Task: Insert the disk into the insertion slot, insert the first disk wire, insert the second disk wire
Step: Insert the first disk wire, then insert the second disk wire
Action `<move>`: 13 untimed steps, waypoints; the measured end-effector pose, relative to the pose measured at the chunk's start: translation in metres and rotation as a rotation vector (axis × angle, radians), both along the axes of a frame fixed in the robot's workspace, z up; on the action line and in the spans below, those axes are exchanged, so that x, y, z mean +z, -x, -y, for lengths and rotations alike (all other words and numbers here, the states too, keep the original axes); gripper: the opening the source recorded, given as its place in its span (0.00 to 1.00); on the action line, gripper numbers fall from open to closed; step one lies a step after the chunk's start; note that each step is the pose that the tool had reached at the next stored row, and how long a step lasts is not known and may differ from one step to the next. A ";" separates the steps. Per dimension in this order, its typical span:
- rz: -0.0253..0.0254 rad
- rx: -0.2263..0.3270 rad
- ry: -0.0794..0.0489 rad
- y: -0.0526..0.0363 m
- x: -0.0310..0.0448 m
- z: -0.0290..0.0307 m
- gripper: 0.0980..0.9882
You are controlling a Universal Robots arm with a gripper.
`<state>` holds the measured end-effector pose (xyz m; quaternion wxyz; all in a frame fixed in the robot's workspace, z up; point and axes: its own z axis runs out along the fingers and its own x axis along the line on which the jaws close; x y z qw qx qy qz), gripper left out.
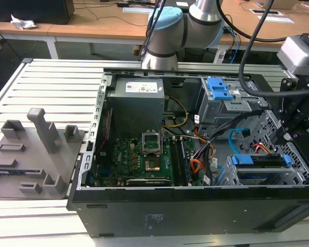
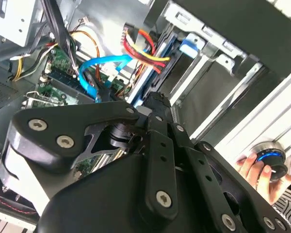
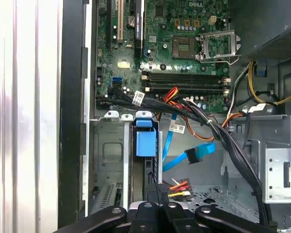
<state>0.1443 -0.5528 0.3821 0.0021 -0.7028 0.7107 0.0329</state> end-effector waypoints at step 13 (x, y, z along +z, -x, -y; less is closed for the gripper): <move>0.0000 0.000 0.000 0.0175 -0.0010 0.0000 0.01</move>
